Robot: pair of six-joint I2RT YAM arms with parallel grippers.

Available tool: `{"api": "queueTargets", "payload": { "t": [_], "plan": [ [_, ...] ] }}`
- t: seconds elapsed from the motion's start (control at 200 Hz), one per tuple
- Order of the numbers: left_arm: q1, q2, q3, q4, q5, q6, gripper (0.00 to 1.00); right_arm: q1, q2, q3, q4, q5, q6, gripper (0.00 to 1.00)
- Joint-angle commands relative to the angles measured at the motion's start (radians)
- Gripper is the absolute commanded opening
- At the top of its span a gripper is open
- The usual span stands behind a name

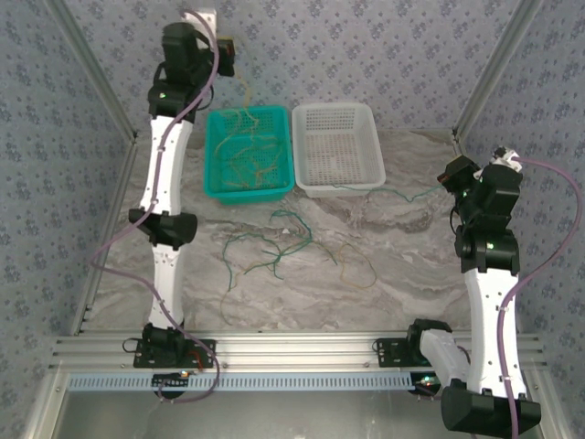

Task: Untangle the cables

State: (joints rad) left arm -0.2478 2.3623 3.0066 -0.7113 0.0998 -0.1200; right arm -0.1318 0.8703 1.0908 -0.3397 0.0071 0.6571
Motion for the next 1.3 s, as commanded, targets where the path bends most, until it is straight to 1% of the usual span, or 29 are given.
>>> {"api": "queueTargets", "payload": {
  "t": [0.0,0.045,0.11,0.185,0.285,0.33,0.39,0.44,0.53,0.62,0.635,0.725,0.78,0.865,0.885,0.964,0.984,1.029,1.069,1.109,1.129,1.159,1.184,1.234,1.294],
  "plan": [
    [-0.027,0.032,0.002,-0.257,-0.168,0.008,0.0,0.006,-0.011,0.011,0.008,-0.011,-0.019,0.0],
    [-0.051,0.038,-0.004,-0.336,-0.253,0.01,0.0,0.008,-0.014,0.014,0.008,-0.013,-0.019,0.0],
    [-0.075,0.036,-0.031,-0.429,-0.331,0.006,0.0,0.008,-0.014,0.018,0.006,-0.014,-0.02,0.0],
    [-0.079,0.012,-0.112,-0.49,-0.333,-0.02,0.0,0.009,-0.014,0.023,0.004,-0.018,-0.019,0.0],
    [-0.076,-0.054,-0.3,-0.488,-0.373,-0.042,0.0,0.012,-0.017,0.021,0.005,-0.024,-0.019,0.0],
    [-0.075,-0.101,-0.424,-0.433,-0.354,-0.037,0.0,0.015,-0.02,0.015,0.009,-0.025,-0.019,0.0],
    [-0.065,-0.149,-0.576,-0.347,-0.269,-0.045,0.0,0.018,-0.022,0.006,0.014,-0.021,-0.019,0.0],
    [-0.056,-0.149,-0.632,-0.333,-0.215,-0.064,0.0,0.02,-0.022,-0.002,0.022,-0.019,-0.02,0.0],
    [-0.056,-0.129,-0.69,-0.351,-0.202,-0.077,0.0,0.028,-0.018,-0.006,0.029,-0.021,-0.019,0.0],
    [-0.055,-0.153,-0.794,-0.262,-0.166,-0.092,0.0,0.037,-0.007,-0.001,0.037,-0.04,-0.019,0.0],
    [-0.054,-0.157,-0.809,-0.248,-0.163,-0.097,0.0,0.039,-0.005,0.0,0.041,-0.047,-0.049,0.0],
    [-0.049,-0.143,-0.831,-0.195,-0.173,-0.117,0.0,0.053,0.009,0.017,0.059,-0.076,-0.054,0.0],
    [-0.045,-0.104,-0.791,-0.204,-0.176,-0.116,0.03,0.07,0.016,0.021,0.081,-0.072,-0.055,0.0],
    [-0.045,-0.051,-0.743,-0.19,-0.187,-0.112,0.04,0.097,0.041,0.036,0.106,-0.054,-0.049,0.0],
    [-0.047,-0.044,-0.74,-0.178,-0.191,-0.109,0.07,0.102,0.048,0.04,0.11,-0.049,-0.048,0.0],
    [-0.047,-0.026,-0.721,-0.138,-0.227,-0.104,0.24,0.141,0.076,0.041,0.162,-0.002,-0.048,0.0],
    [-0.047,-0.023,-0.714,-0.13,-0.234,-0.103,0.3,0.151,0.087,0.042,0.172,0.013,-0.048,0.0],
    [-0.047,-0.018,-0.699,-0.121,-0.257,-0.1,0.5,0.171,0.112,0.053,0.19,0.042,-0.046,0.0],
    [-0.047,-0.021,-0.683,-0.117,-0.273,-0.099,0.62,0.192,0.14,0.071,0.198,0.069,-0.05,0.0],
    [-0.047,-0.027,-0.667,-0.122,-0.289,-0.099,0.67,0.213,0.168,0.09,0.203,0.115,-0.054,0.0],
    [-0.047,-0.033,-0.66,-0.125,-0.295,-0.101,0.72,0.226,0.187,0.093,0.205,0.139,-0.054,0.0],
    [-0.047,-0.047,-0.654,-0.128,-0.305,-0.099,0.75,0.239,0.212,0.129,0.21,0.165,-0.058,0.0],
    [-0.05,-0.067,-0.656,-0.127,-0.32,-0.099,0.81,0.248,0.234,0.144,0.219,0.18,-0.066,0.0],
    [-0.059,-0.12,-0.678,-0.115,-0.359,-0.086,0.84,0.265,0.276,0.173,0.231,0.227,-0.076,0.0],
    [-0.071,-0.216,-0.749,-0.061,-0.387,-0.066,0.85,0.281,0.335,0.21,0.25,0.269,-0.088,0.0]
  ]
}}
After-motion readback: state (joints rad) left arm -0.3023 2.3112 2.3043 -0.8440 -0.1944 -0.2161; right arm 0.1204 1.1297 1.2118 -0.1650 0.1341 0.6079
